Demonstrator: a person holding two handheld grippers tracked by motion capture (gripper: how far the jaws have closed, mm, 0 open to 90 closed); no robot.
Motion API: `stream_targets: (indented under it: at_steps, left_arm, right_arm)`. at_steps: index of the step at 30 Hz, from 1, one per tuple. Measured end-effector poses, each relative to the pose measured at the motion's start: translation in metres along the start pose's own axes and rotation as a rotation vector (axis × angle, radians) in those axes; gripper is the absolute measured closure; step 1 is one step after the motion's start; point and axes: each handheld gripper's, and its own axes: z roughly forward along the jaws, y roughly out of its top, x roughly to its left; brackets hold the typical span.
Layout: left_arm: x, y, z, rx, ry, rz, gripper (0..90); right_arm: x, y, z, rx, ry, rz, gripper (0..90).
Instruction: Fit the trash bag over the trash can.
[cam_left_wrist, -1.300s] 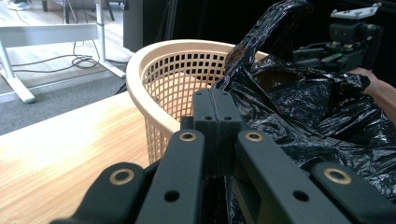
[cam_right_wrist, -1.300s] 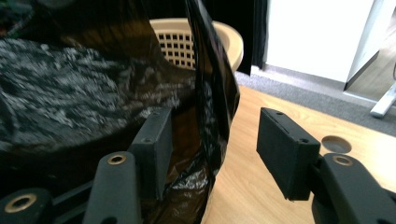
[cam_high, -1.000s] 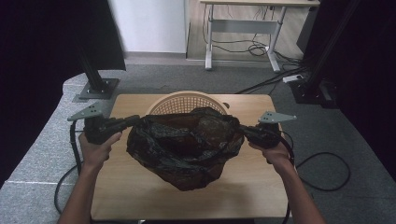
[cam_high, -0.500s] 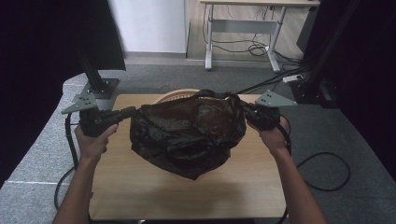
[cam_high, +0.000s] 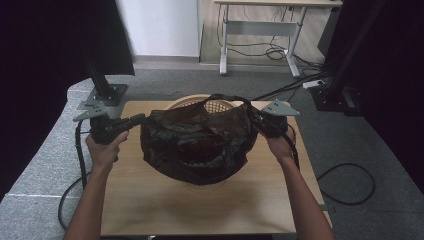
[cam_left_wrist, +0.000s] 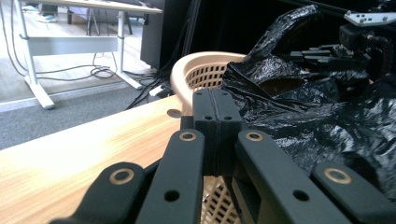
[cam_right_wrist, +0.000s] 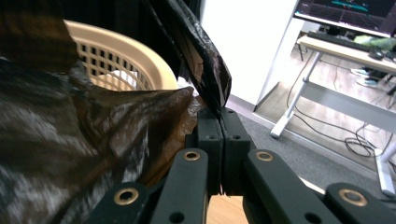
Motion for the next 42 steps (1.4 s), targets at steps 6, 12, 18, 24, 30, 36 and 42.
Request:
stream_targets:
  at_steps: [6,12,18,24,30,36,42]
  left_arm:
    - [0.003,-0.008,0.006,0.000,0.016,0.005,89.8]
    - [0.004,-0.010,0.008,0.015,0.028,-0.008,89.8]
    - [0.007,-0.017,0.015,0.038,0.044,-0.018,89.8]
    - [0.013,-0.028,0.021,0.053,0.060,-0.043,89.8]
    - [0.019,-0.036,0.021,0.046,0.058,-0.065,89.8]
    - [0.010,-0.022,0.007,-0.001,0.053,-0.041,89.3]
    - [-0.008,-0.001,-0.004,-0.012,0.022,0.005,73.7]
  right_arm:
    - [-0.002,-0.019,0.011,0.022,-0.005,0.043,87.9]
    - [-0.005,-0.032,0.021,0.060,0.028,0.085,88.3]
    - [-0.004,-0.045,0.033,0.085,0.089,0.133,88.4]
    - [-0.002,-0.051,0.040,0.098,0.127,0.155,88.5]
    - [0.001,-0.061,0.048,0.097,0.157,0.188,88.5]
    - [-0.006,-0.057,0.041,0.086,0.122,0.193,88.4]
    - [-0.008,-0.051,0.034,0.090,0.105,0.177,88.3]
